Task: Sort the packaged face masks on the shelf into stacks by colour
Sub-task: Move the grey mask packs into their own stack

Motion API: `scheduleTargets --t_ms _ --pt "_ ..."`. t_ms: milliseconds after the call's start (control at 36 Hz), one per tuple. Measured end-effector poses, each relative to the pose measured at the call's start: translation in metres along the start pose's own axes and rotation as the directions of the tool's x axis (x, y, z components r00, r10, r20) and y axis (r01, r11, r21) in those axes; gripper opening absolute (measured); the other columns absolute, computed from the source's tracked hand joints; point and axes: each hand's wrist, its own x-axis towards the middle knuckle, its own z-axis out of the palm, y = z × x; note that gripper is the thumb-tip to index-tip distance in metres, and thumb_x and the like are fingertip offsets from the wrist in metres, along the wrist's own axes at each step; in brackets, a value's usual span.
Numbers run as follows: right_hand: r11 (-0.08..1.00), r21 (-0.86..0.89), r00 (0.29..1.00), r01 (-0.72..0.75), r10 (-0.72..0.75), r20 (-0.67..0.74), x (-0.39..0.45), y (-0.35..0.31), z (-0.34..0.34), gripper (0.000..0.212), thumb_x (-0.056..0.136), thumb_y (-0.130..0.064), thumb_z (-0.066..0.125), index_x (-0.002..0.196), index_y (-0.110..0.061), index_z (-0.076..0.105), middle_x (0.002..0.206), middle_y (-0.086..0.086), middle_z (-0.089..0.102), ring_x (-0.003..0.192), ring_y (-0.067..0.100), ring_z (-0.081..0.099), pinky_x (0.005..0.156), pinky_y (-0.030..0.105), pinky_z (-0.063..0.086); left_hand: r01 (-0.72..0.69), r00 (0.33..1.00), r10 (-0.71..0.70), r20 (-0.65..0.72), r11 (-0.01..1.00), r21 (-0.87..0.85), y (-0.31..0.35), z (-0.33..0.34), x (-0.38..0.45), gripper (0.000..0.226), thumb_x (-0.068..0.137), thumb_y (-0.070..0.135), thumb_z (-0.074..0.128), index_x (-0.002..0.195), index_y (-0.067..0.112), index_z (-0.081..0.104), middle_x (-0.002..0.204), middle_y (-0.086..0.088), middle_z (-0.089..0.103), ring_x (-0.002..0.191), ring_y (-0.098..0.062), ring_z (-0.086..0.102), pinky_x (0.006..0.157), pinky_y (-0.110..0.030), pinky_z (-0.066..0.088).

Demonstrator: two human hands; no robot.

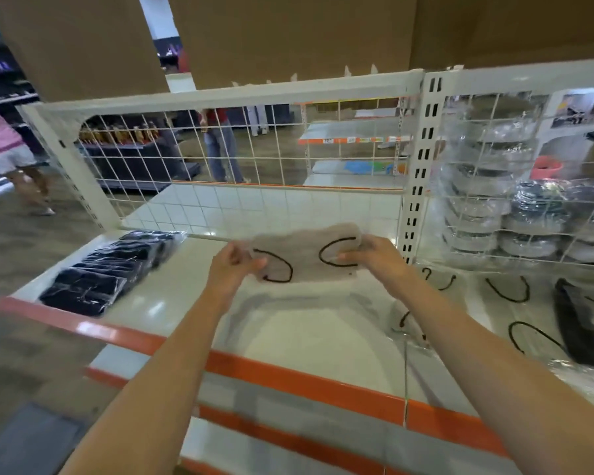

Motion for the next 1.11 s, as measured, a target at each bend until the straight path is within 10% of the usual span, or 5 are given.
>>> scheduleTargets --t_ms 528,667,778,944,1111 --pt "0.989 -0.086 0.987 -0.118 0.108 -0.117 0.006 0.061 0.016 0.029 0.076 0.012 0.062 0.089 -0.011 0.051 0.087 0.002 0.054 0.084 0.017 0.051 0.073 0.024 0.042 0.112 0.993 -0.106 -0.047 0.985 0.135 -0.061 0.020 -0.007 0.042 0.073 -0.007 0.073 0.100 0.007 0.044 0.087 0.006 0.047 0.078 -0.001 0.046 0.053 -0.002 0.042" --pt "0.967 -0.176 0.980 -0.186 0.171 -0.097 0.005 0.070 0.025 0.026 0.079 0.003 0.062 0.083 -0.012 0.041 0.077 0.005 0.038 0.070 0.017 0.038 0.052 0.021 0.031 0.237 0.970 -0.241 0.020 0.964 0.124 -0.077 0.018 -0.011 0.041 0.059 0.018 0.072 0.093 0.019 0.049 0.100 -0.006 0.061 0.096 -0.028 0.062 0.077 -0.046 0.056" --pt "0.914 -0.354 0.980 -0.199 0.189 -0.065 0.015 0.064 0.040 0.024 0.081 -0.011 0.066 0.085 -0.011 0.042 0.081 0.002 0.041 0.074 0.015 0.039 0.057 0.024 0.031 0.207 0.977 -0.212 -0.021 0.925 0.319 -0.066 0.007 0.003 0.027 0.080 0.003 0.062 0.095 0.012 0.042 0.085 0.000 0.050 0.074 -0.012 0.051 0.054 -0.016 0.039" --pt "0.840 -0.492 0.966 -0.228 0.259 -0.004 0.038 0.049 0.086 0.027 0.077 -0.016 0.070 0.095 -0.005 0.053 0.088 0.003 0.051 0.084 0.020 0.049 0.071 0.031 0.038 0.170 0.980 -0.201 -0.012 0.794 0.584 -0.056 -0.041 0.037 0.029 0.080 0.001 0.058 0.097 0.011 0.037 0.080 0.002 0.045 0.076 -0.018 0.049 0.052 -0.021 0.033" --pt "0.810 -0.535 0.961 -0.240 0.276 -0.014 0.068 0.047 0.158 0.025 0.079 -0.010 0.067 0.071 -0.015 0.044 0.073 -0.002 0.047 0.080 0.021 0.048 0.055 0.023 0.034 -0.026 0.997 -0.068 0.049 0.309 0.951 -0.052 -0.095 0.069 0.049 0.083 0.016 0.062 0.124 0.005 0.036 0.123 -0.013 0.041 0.114 -0.030 0.049 0.086 -0.036 0.044"
